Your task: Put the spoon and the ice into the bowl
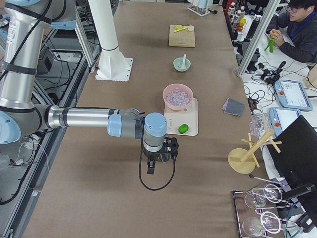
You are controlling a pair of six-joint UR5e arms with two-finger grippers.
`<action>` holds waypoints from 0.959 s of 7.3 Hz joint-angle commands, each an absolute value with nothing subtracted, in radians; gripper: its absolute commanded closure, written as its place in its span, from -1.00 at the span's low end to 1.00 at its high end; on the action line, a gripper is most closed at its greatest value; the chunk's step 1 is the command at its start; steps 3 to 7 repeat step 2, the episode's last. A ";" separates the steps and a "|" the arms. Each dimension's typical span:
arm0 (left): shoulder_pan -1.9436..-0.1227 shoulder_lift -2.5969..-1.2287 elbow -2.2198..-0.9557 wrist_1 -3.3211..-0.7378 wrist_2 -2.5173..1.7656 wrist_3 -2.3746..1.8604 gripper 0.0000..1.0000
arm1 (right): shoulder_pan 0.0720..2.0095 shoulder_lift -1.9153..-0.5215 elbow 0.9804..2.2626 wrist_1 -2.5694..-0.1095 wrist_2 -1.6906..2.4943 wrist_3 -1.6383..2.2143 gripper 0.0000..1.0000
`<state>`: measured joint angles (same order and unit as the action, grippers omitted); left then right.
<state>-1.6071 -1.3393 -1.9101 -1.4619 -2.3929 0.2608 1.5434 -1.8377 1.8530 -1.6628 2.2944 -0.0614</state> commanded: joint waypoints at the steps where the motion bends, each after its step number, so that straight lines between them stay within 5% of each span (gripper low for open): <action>1: -1.608 -1.339 -1.910 -1.462 -2.393 0.261 -0.98 | 1.539 -1.838 1.853 -1.663 2.295 -0.061 -1.00; 7: -1.606 -1.339 -1.910 -1.462 -2.393 0.261 -0.98 | 1.537 -1.838 1.853 -1.663 2.295 -0.061 -1.00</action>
